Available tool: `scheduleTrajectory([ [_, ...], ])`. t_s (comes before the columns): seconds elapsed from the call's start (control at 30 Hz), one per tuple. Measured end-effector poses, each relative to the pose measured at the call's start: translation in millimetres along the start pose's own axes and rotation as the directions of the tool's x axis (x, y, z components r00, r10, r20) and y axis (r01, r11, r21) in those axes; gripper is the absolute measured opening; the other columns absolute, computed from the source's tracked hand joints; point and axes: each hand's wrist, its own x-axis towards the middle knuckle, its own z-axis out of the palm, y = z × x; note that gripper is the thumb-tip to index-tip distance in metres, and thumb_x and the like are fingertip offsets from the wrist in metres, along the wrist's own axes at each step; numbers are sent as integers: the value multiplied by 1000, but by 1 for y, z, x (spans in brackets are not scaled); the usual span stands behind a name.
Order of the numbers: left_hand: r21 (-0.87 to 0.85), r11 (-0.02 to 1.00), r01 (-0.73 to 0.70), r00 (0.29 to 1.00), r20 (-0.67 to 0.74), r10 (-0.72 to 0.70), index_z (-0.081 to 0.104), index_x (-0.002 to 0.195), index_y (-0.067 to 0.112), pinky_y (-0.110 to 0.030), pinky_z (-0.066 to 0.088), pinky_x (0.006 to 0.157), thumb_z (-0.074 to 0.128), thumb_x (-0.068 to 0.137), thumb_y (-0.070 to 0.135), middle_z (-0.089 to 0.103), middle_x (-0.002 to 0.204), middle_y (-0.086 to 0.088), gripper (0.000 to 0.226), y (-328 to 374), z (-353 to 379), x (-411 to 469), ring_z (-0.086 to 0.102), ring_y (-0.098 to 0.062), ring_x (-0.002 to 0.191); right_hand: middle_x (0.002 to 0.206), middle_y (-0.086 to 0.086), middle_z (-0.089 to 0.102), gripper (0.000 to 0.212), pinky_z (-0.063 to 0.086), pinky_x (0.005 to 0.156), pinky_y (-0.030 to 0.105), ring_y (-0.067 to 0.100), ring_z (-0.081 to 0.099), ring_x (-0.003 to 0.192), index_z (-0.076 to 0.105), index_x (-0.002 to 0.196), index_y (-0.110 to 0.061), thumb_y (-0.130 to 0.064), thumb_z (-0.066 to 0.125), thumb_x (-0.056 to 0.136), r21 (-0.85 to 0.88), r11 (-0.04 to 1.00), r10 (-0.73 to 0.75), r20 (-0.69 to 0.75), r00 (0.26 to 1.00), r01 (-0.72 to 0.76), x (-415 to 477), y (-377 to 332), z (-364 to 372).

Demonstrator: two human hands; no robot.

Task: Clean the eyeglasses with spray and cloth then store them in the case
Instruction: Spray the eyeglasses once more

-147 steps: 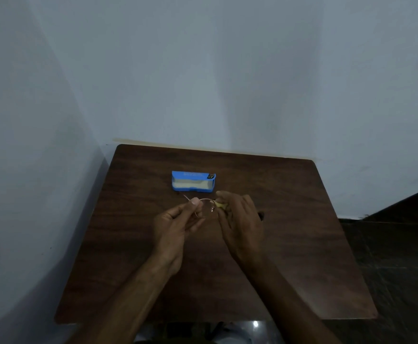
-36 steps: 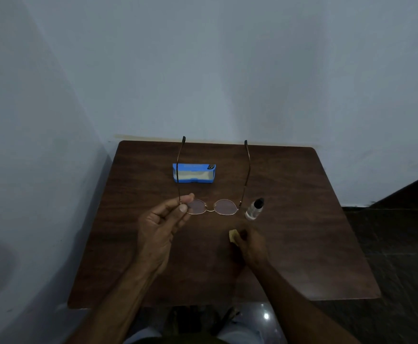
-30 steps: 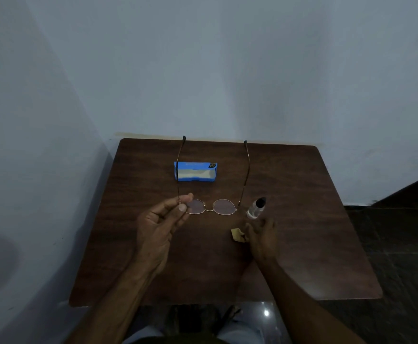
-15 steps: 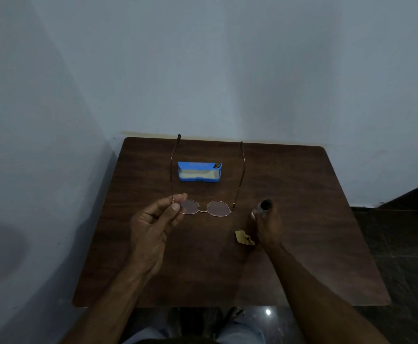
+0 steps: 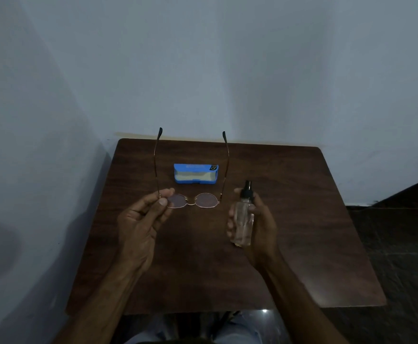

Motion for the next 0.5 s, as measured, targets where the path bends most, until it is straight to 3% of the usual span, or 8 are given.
scheduleTrajectory([
  [0.07,5,1000,-2,1000,-10,2,80,112,13,-25,63,87,72,86,11,78,125,-13,27,0,-1,2,74,-27,120,76,14,61,55,52,46,29,23,61,51,55,139,-18,-27,57,85,50,998,34,44,998,-36,-3,-2,9],
  [0.13,9,1000,-5,1000,-18,5,79,113,12,-25,64,86,71,86,11,78,125,-13,28,1,-2,3,74,-26,120,76,14,63,54,53,44,29,24,63,49,62,135,-20,-31,60,82,110,987,101,125,987,-115,-5,-2,14],
  [0.2,12,1000,-6,1000,-28,6,78,113,12,-25,64,86,71,85,12,78,125,-12,29,1,-2,4,74,-26,120,78,13,65,44,53,42,27,23,65,49,69,129,-23,-31,48,91,171,969,141,210,967,-178,-9,0,18],
  [0.3,11,1000,-9,1000,-29,9,78,112,13,-25,64,87,72,84,12,78,124,-12,29,1,-2,4,74,-26,120,81,16,61,49,46,36,23,21,58,45,59,141,-27,-28,31,100,235,956,136,172,976,-174,-16,7,23],
  [0.43,11,1000,-8,999,-36,8,77,114,12,-25,64,87,72,83,12,78,124,-12,31,2,-2,6,74,-24,119,91,17,61,49,39,35,20,16,52,46,56,138,-14,-28,27,101,340,922,128,177,976,-183,-24,12,27],
  [0.5,21,1000,-10,999,-39,11,76,116,10,-25,64,88,71,84,12,78,124,-11,32,1,-2,7,74,-24,120,91,16,61,46,43,35,21,16,51,46,56,130,-7,-29,27,101,373,901,161,185,969,-221,-26,13,27],
])
